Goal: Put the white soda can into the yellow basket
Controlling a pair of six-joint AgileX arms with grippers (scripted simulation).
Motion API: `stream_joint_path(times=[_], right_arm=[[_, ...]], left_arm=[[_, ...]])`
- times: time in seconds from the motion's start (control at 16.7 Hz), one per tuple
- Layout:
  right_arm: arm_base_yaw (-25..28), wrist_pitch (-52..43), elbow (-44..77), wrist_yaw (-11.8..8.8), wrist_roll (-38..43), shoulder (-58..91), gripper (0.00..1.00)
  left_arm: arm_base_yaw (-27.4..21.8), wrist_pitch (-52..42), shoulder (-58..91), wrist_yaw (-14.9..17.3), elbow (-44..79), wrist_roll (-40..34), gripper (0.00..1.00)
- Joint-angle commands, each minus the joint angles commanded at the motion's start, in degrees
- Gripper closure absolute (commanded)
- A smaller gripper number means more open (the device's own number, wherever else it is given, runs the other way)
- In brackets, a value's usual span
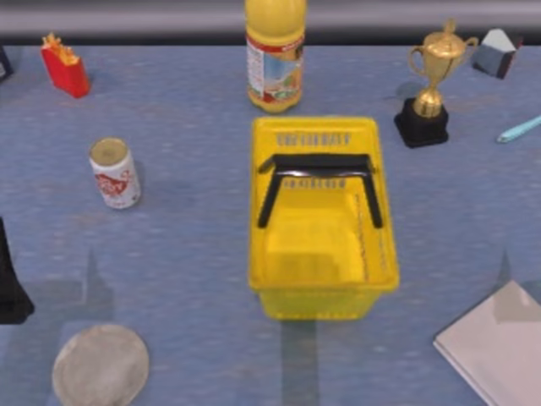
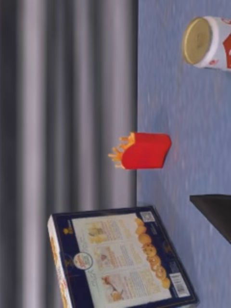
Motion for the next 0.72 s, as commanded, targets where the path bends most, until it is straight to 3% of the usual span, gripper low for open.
stream_joint_path(times=[0.36, 0.72], right_arm=[[0.0, 0.0, 0.0, 0.0, 0.0, 0.0, 0.0], [0.0, 0.0, 0.0, 0.0, 0.0, 0.0, 0.0]], left_arm=[[-0.8, -3.0, 5.7, 0.3, 4.5, 1.7, 0.0], [-3.0, -15.5, 29.2, 0.7, 23.7, 8.7, 0.0]])
